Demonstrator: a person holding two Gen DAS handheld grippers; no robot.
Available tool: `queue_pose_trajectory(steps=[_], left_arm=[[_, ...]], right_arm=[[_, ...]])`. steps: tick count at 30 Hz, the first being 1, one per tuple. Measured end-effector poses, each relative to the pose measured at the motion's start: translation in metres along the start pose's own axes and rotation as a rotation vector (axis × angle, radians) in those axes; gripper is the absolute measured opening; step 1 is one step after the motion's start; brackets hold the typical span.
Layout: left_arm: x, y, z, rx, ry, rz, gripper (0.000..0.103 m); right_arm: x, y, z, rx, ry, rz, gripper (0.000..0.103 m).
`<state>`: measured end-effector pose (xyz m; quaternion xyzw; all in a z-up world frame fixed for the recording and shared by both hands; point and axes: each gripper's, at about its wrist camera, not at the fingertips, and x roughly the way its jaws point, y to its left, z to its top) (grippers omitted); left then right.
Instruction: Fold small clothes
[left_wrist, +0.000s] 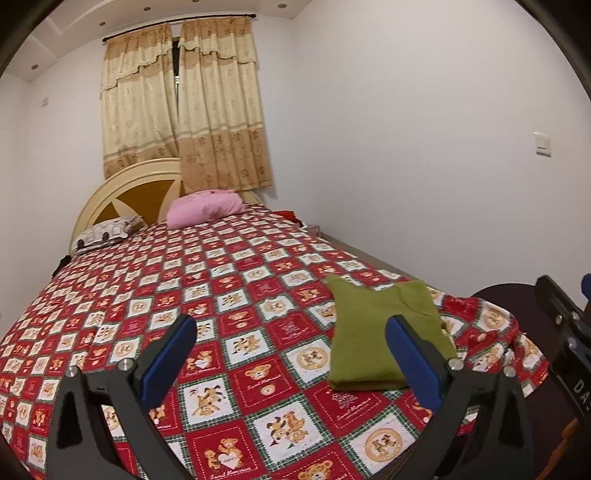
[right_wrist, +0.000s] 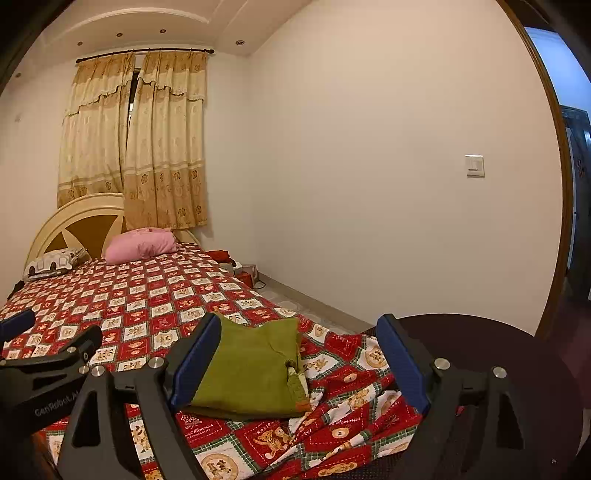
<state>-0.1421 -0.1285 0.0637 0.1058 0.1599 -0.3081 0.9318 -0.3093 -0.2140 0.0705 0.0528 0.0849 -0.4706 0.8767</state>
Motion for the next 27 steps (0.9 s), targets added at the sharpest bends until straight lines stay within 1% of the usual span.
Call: queue_pose_trajectory(steps=[2,7,13,19,23,27], left_arm=[[0.000,0.001,0.000,0.000,0.000,0.011,0.103],[0.000,0.004,0.000,-0.010,-0.001,0.003,0.103],[0.002,0.006,0.000,-0.004,0.011,0.010,0.103],[0.009,0.009,-0.002,-0.017,0.045,-0.059,0.103],[0.011,0.009,-0.002,0.000,0.043,-0.029,0.103],[0.016,0.015,-0.002,-0.019,0.060,-0.021,0.103]], right_arm=[[0.000,0.000,0.000,0.001,0.003,-0.002,0.087],[0.003,0.002,-0.002,-0.005,0.007,-0.007,0.087],[0.005,0.003,-0.005,-0.012,0.013,-0.012,0.087],[0.009,0.002,-0.008,-0.009,0.028,-0.017,0.087],[0.014,0.000,-0.011,-0.006,0.041,-0.022,0.087],[0.020,-0.003,-0.012,0.005,0.061,-0.034,0.087]])
